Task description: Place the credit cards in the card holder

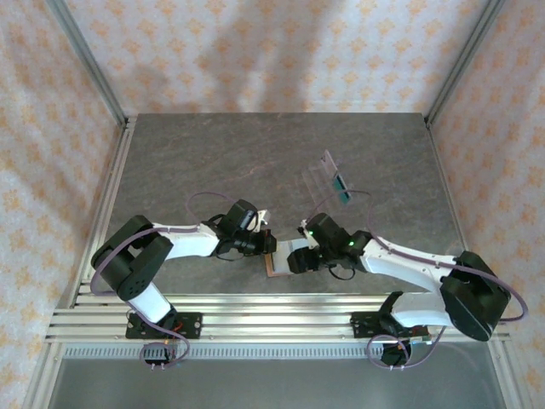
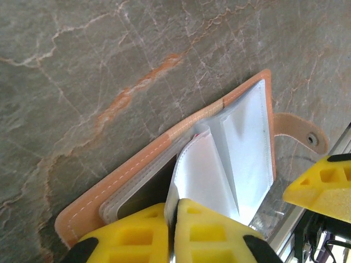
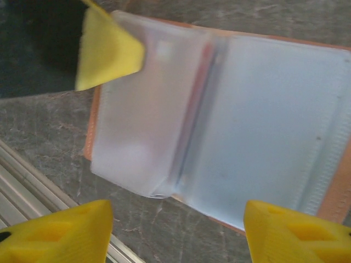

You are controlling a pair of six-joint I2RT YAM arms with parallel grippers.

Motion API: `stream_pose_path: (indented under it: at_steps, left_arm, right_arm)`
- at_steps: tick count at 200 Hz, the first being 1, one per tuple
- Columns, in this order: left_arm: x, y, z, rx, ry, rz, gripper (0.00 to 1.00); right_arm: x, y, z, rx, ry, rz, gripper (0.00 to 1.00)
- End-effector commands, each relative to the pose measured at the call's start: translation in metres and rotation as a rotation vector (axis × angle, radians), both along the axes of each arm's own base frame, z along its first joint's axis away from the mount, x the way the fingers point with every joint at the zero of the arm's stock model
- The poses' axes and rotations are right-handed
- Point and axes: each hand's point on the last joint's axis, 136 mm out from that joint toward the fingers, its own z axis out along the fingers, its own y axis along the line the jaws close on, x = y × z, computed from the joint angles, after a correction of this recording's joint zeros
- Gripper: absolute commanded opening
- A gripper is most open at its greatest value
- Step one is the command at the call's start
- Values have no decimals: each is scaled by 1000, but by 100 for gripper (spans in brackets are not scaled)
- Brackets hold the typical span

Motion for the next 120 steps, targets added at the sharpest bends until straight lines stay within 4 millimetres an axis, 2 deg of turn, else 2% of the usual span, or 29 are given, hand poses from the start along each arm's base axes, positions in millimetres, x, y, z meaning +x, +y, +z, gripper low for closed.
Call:
stream_pose_path:
  at_steps: [1,45,85,120]
  left_arm:
    - [3,-3,-2,-10,7,-14,8]
    - [3,-7,-2,-35,17,-13,7]
    - [3,-6,-3,-40,16,-11,7]
    - [2,-5,-2,-41,11,-5,7]
  right_arm:
    - [15,4,7,-49,-115,-37,69]
    - [18,16,11,-113,-234,-37,73]
    - [13,32,-2,-135,-223,-17,75]
    - [22,25,-11,-208,-246,-66,75]
